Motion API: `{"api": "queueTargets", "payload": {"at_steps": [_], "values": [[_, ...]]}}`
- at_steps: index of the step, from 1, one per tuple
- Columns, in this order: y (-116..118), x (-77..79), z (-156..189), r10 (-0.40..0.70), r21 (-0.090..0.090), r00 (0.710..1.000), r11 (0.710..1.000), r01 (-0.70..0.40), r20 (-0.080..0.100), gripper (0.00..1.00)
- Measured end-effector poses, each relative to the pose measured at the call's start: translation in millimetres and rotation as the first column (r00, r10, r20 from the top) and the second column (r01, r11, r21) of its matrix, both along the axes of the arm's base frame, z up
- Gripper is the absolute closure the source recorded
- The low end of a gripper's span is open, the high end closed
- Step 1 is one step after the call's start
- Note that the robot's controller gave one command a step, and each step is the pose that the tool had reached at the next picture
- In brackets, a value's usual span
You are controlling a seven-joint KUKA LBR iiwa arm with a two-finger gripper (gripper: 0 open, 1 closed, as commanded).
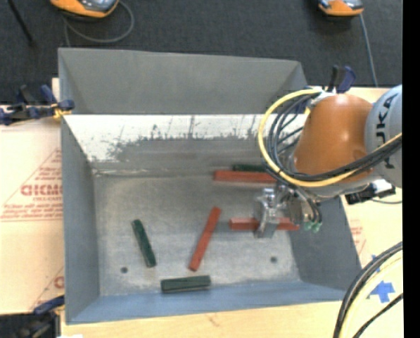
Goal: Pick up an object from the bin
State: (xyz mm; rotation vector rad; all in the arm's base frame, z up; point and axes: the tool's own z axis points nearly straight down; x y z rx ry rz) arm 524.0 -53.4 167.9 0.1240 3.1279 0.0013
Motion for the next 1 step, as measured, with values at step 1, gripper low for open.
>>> {"api": "queueTargets", "payload": {"at_steps": [1], "values": [[-0.3, 1.6, 8.9, -0.003, 0.001, 1.000, 1.000, 0.003, -0.005, 1.00]]}}
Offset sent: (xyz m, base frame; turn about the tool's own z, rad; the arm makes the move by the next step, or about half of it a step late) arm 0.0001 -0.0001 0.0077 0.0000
